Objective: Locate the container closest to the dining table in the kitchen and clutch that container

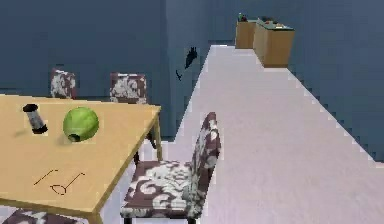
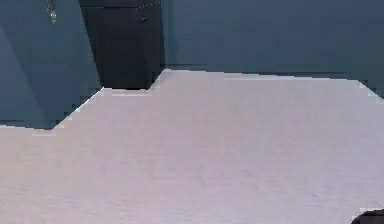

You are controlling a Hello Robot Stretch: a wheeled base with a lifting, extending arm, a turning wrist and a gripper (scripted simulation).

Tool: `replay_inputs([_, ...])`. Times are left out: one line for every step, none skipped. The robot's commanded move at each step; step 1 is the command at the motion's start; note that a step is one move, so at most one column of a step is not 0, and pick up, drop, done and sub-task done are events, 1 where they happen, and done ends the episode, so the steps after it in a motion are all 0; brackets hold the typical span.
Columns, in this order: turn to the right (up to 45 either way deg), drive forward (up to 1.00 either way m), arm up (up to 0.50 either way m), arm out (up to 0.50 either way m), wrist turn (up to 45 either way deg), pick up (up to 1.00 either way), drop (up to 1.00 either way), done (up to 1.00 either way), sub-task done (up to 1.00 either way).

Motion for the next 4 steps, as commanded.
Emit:
replay_inputs([45.0, 0.0, 0.0, 0.0, 0.0, 0.0, 0.0, 0.0, 0.0])
replay_inputs([27.0, 0.0, 0.0, 0.0, 0.0, 0.0, 0.0, 0.0, 0.0])
replay_inputs([0.0, 0.65, 0.0, 0.0, 0.0, 0.0, 0.0, 0.0, 0.0])
replay_inputs([-45.0, 0.0, 0.0, 0.0, 0.0, 0.0, 0.0, 0.0, 0.0])
